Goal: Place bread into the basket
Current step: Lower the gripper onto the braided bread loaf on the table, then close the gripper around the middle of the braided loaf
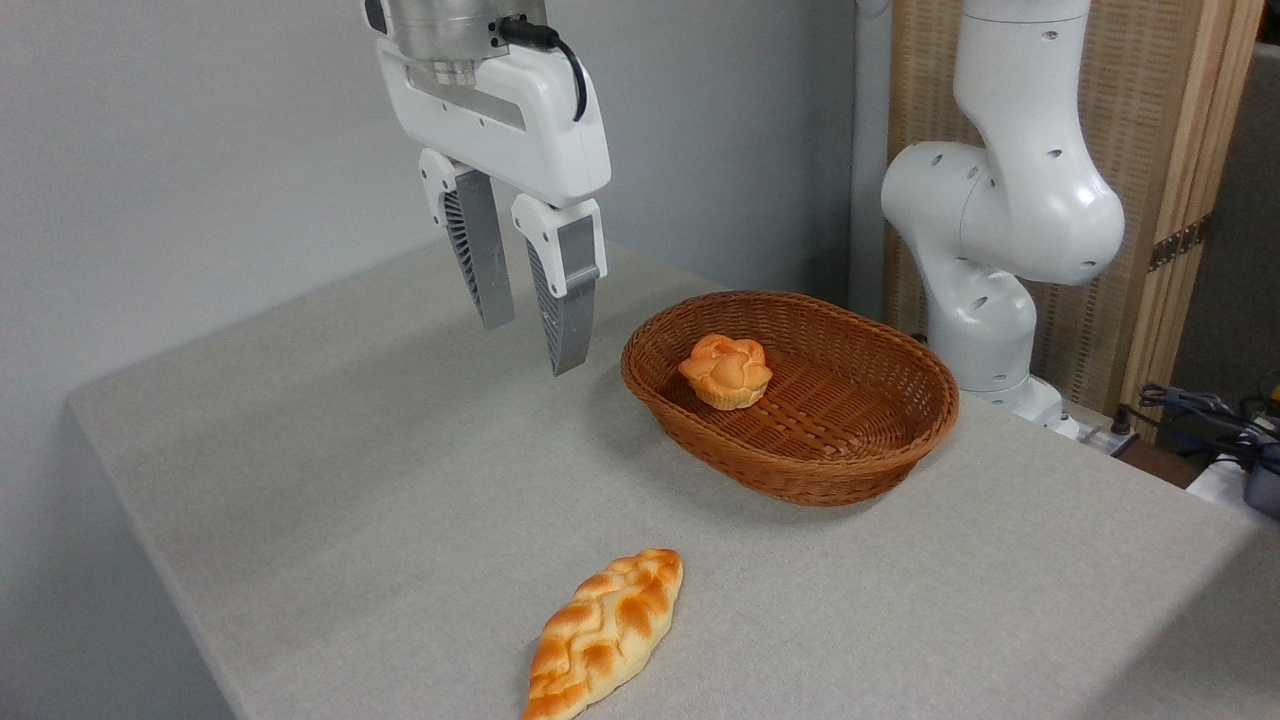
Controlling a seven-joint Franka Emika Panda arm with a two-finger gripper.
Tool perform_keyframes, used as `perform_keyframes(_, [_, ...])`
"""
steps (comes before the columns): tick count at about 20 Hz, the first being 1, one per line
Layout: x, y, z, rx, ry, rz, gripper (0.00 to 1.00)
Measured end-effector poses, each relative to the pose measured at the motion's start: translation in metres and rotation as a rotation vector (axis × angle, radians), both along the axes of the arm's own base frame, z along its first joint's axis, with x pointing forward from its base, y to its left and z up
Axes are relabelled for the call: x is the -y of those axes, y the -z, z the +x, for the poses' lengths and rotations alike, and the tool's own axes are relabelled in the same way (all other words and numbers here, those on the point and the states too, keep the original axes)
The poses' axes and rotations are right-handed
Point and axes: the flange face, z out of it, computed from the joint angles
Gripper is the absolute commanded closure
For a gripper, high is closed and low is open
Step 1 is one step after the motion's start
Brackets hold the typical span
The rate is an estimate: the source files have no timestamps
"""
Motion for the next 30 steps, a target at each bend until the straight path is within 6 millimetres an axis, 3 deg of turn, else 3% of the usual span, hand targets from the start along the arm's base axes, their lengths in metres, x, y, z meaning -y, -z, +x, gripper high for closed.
perform_keyframes(11, [-0.004, 0.003, -0.001, -0.013, -0.007, -0.001, 0.00])
perform_keyframes(14, [-0.020, 0.030, -0.001, -0.003, -0.041, -0.003, 0.00])
perform_keyframes(16, [-0.046, 0.058, -0.001, 0.040, -0.100, -0.008, 0.00])
perform_keyframes(18, [-0.059, 0.091, 0.000, 0.078, -0.158, -0.012, 0.00])
perform_keyframes(22, [-0.050, 0.175, 0.002, 0.124, -0.174, -0.002, 0.00])
perform_keyframes(24, [-0.050, 0.203, 0.005, 0.113, -0.164, 0.018, 0.00])
perform_keyframes(28, [-0.051, 0.204, 0.006, 0.113, -0.133, 0.062, 0.01])
perform_keyframes(30, [-0.052, 0.205, 0.006, 0.113, -0.127, 0.071, 0.32])
